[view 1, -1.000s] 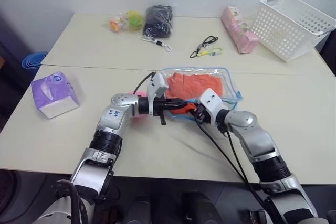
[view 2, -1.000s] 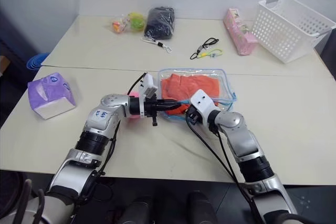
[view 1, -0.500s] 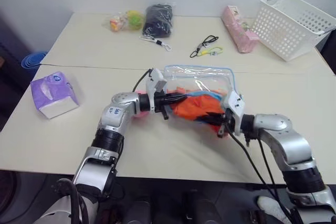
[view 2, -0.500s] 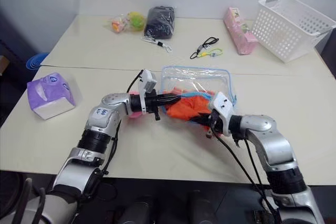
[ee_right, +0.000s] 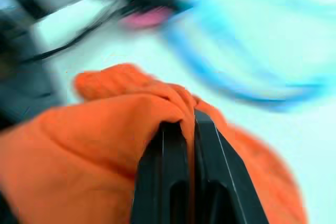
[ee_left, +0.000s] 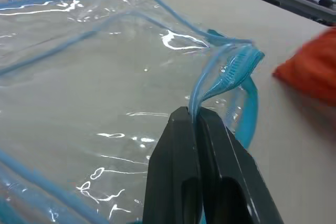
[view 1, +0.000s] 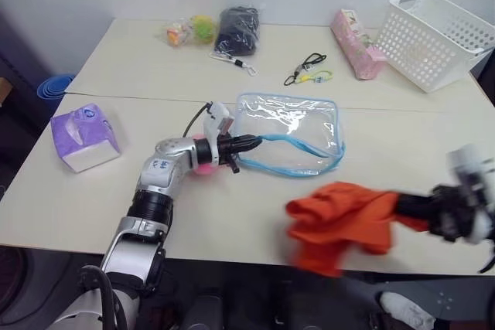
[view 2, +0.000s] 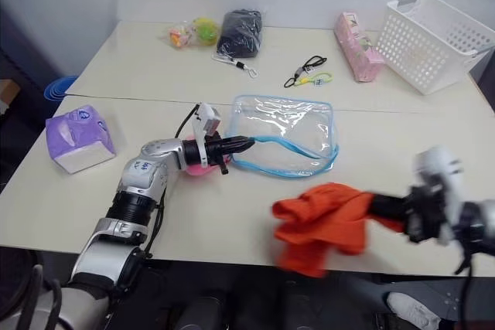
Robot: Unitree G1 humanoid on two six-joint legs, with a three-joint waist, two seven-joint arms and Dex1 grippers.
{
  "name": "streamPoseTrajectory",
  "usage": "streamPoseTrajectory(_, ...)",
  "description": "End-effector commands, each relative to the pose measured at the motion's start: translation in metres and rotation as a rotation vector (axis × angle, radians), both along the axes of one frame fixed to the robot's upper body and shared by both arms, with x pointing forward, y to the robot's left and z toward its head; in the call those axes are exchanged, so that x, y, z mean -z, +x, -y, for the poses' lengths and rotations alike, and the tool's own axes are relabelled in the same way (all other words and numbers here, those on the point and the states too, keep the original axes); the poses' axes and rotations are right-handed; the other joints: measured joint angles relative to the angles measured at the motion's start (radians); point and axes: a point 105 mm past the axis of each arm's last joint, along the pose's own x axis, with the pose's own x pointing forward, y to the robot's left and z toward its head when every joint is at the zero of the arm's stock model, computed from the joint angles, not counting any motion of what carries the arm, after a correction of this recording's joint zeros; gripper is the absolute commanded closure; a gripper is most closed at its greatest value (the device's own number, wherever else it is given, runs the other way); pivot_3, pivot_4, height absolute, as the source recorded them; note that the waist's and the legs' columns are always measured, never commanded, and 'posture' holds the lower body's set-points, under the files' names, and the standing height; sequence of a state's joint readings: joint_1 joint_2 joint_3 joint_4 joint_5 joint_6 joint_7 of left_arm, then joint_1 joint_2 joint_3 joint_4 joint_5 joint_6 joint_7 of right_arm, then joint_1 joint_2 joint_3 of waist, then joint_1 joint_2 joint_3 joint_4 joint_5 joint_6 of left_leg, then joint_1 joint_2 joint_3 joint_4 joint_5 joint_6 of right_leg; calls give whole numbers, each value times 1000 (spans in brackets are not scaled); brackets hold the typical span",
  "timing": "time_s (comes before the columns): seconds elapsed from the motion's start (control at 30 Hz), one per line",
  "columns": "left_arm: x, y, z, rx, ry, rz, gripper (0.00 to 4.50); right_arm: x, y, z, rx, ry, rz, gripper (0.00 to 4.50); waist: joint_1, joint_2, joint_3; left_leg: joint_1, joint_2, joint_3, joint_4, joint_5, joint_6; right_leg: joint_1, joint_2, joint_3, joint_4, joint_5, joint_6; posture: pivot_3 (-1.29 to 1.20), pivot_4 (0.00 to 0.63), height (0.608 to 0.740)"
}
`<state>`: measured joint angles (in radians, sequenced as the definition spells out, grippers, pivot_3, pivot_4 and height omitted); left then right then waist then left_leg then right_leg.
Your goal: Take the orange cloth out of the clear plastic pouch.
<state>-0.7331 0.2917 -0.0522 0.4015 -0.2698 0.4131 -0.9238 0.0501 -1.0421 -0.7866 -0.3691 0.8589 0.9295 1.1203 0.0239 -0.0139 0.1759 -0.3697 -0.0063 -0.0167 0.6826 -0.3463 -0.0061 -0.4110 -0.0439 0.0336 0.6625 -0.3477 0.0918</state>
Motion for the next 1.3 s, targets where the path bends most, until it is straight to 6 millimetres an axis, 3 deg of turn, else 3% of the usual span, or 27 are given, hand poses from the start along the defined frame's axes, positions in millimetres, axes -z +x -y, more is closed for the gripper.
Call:
streamPoseTrajectory(0.03,-7,-6,4,50,10,54,4500,-39,17,38,137,-64,210,4487,-1,0,0,0,0,0,0,0,0,0,0,0,0,0,0,0,150,740)
streamPoseTrajectory(0.17,-1,-11,6,86,24,52,4500,-57,48,72,257,-193,413,4487,-5,0,0,0,0,1,0,0,0,0,0,1,0,0,0,0,150,740)
streamPoseTrajectory(0.23,2,-14,7,113,49,65,4500,-55,64,94,363,-219,491,4487,-5,1,0,0,0,2,0,0,0,-1,0,1,0,0,0,0,150,740)
streamPoseTrajectory(0.27,5,-14,6,110,76,72,4500,-44,70,103,399,-254,494,4487,-5,1,0,0,0,3,0,0,0,-2,0,1,0,0,0,0,150,740)
streamPoseTrajectory(0.33,10,-14,4,116,119,99,4500,3,73,116,372,-389,419,4487,0,1,0,0,0,2,0,0,0,-2,0,1,0,0,0,0,150,740)
streamPoseTrajectory(0.4,12,-15,5,126,122,103,4500,40,67,121,307,-492,340,4487,4,1,0,-1,0,2,-1,0,0,-1,0,-1,0,0,0,0,150,740)
streamPoseTrajectory(0.47,12,-16,4,132,123,119,4500,90,52,125,221,-572,226,4487,3,1,0,-2,0,4,0,0,1,-2,0,0,-1,0,0,0,150,740)
streamPoseTrajectory(0.53,13,-18,0,153,146,157,4500,115,44,135,234,-628,174,4487,-3,2,0,-1,0,6,0,-1,2,-2,0,1,-1,0,0,0,150,740)
streamPoseTrajectory(0.6,14,-22,-5,181,162,185,4500,119,40,145,300,-582,147,4487,-13,4,0,0,0,9,0,-1,2,-2,0,4,-1,0,0,0,150,740)
streamPoseTrajectory(0.7,3,-31,-17,219,111,225,3831,110,27,153,306,-532,165,3758,-29,4,0,4,1,10,0,0,2,1,0,4,0,0,0,0,150,740)
streamPoseTrajectory(0.8,-12,-43,-36,227,46,289,2926,94,16,152,268,-488,183,2751,-39,4,0,4,2,10,0,0,2,1,1,5,0,0,0,0,150,740)
streamPoseTrajectory(0.93,-23,-63,-71,200,15,297,1705,70,2,132,182,-437,235,1368,-50,5,-1,4,3,9,-1,0,2,1,1,4,0,0,0,0,150,740)
streamPoseTrajectory(1.07,-5,-81,-115,91,141,293,451,69,-12,73,28,-330,277,9,-53,7,-2,5,3,6,-2,-1,1,2,1,3,0,0,0,0,150,740)
streamPoseTrajectory(1.13,8,-89,-135,21,174,252,46,80,-14,46,-24,-309,275,0,-51,6,-2,7,4,4,-4,-2,1,5,1,2,-1,0,0,0,150,740)
streamPoseTrajectory(1.23,29,-100,-159,-94,212,200,46,86,-14,-3,-162,-185,332,0,-49,6,-1,9,2,3,-4,-5,7,7,-1,2,-3,0,0,0,150,740)
streamPoseTrajectory(1.3,37,-107,-165,-126,231,206,46,96,-13,-17,-207,-191,353,0,-47,7,-1,12,2,2,-4,-6,7,12,-2,0,-4,0,0,0,150,740)
